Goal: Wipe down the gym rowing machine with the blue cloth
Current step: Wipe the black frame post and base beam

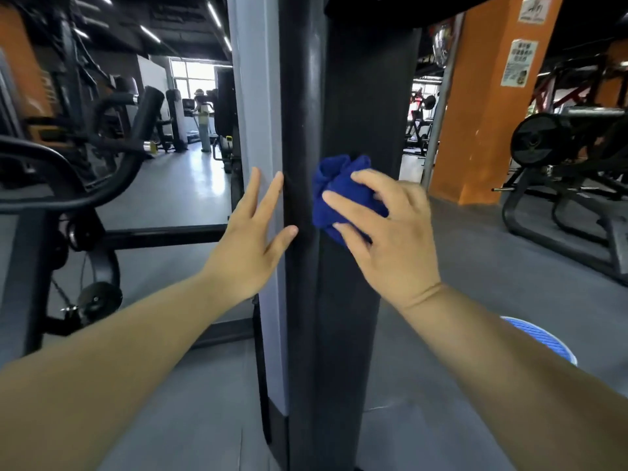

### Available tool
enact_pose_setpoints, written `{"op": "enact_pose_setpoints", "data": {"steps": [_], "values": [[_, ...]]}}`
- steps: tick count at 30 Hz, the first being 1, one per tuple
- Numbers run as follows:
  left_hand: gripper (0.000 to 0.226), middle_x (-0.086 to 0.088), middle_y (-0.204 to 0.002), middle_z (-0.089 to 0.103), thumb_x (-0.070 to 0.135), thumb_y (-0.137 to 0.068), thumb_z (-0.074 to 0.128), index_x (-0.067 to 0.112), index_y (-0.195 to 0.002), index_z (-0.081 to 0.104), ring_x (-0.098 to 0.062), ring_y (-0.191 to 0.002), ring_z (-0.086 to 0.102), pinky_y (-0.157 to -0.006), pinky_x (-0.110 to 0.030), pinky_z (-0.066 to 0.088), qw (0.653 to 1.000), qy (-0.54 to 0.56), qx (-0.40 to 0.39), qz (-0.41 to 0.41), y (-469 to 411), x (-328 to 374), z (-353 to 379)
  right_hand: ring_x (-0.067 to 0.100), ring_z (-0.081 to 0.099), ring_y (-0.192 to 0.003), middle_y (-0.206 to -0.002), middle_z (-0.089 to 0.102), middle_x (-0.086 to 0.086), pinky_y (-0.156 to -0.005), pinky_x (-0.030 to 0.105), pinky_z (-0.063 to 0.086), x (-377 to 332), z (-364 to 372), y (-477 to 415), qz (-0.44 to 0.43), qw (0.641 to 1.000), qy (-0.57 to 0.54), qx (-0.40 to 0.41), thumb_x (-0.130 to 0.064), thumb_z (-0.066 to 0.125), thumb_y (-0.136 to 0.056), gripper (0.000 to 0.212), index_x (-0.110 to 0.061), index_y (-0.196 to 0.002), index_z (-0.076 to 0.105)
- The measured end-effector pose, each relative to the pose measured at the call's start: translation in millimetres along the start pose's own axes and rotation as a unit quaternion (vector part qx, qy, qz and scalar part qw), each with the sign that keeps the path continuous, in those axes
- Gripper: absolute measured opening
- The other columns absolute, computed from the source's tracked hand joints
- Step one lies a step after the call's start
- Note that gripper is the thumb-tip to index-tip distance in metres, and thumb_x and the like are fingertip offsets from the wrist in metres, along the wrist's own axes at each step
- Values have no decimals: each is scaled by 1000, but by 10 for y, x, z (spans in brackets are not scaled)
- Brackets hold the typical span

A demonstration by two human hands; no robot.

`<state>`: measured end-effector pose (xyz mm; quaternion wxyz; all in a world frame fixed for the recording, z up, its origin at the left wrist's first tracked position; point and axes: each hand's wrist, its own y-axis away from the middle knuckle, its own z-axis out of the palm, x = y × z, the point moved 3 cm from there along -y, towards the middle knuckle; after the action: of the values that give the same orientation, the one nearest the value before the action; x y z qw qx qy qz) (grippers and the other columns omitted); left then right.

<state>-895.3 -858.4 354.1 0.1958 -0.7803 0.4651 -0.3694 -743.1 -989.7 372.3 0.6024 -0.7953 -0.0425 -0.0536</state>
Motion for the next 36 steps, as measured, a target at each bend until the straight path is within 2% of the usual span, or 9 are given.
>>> {"op": "enact_pose_setpoints", "data": {"steps": [4,7,9,13,17,22,27,31,36], "values": [[74,21,-154,-29,36,-99,46,48,-142,-13,-9,-149,2,-116,-31,30,1000,-12,-19,-6,57,-47,37,27,46,-99,-129,52,3,-86,34,49,-54,206,840,-57,992,-51,-98,-7,69,-83,37,-23,-116,72],[75,25,-149,-31,38,-100,45,48,-142,-17,-12,-149,16,-108,-29,37,998,-18,-47,-34,81,9,31,23,47,-101,-127,55,-2,-69,37,58,-57,218,1320,-72,983,-50,-164,3,75,-69,51,-27,-110,74],[72,28,-147,-29,41,-101,41,48,-142,-17,-10,-148,18,-110,-24,31,999,-15,-37,-24,93,80,18,24,48,-100,-127,52,-1,-72,37,57,-24,155,1099,-62,986,-67,-137,-1,63,-76,42,-25,-109,75],[61,30,-151,-22,41,-103,34,44,-144,-11,19,-135,-12,-105,-2,8,994,-62,44,73,44,268,-47,30,49,-105,-129,59,7,-92,25,37,171,-58,130,29,998,-52,-14,-8,61,-85,33,-20,-113,73],[65,18,-156,-21,52,-96,27,39,-148,-10,5,-142,-20,-116,-20,3,986,-125,41,99,-71,262,-15,33,53,-102,-130,58,5,-93,31,43,125,28,445,2,998,-46,-40,-2,64,-83,35,-20,-111,74],[64,14,-152,-35,53,-100,18,36,-146,-24,-4,-143,-30,-113,-20,-5,980,-163,30,107,-77,211,82,19,50,-102,-119,64,-6,-64,35,60,30,98,1339,-36,982,-69,-173,3,84,-59,46,-27,-92,77],[66,-11,-164,-3,45,-102,26,22,-156,-4,-27,-151,3,-118,-40,16,964,-222,75,122,-103,202,54,29,54,-104,-127,58,0,-85,32,50,213,-174,73,2,997,-59,-52,3,66,-76,40,-22,-107,73],[61,-11,-164,8,41,-101,33,25,-156,13,-24,-148,19,-117,-32,18,959,-212,106,153,-234,236,-174,34,54,-107,-125,60,7,-94,18,32,396,-340,-746,39,998,-41,18,3,70,-79,37,-15,-111,73],[60,-10,-163,7,36,-100,34,23,-155,14,-18,-150,9,-119,-21,5,964,-145,161,154,-501,454,-271,21,50,-102,-129,53,-5,-77,28,54,210,-115,369,21,996,-41,-79,0,80,-68,49,-28,-107,70]]}}
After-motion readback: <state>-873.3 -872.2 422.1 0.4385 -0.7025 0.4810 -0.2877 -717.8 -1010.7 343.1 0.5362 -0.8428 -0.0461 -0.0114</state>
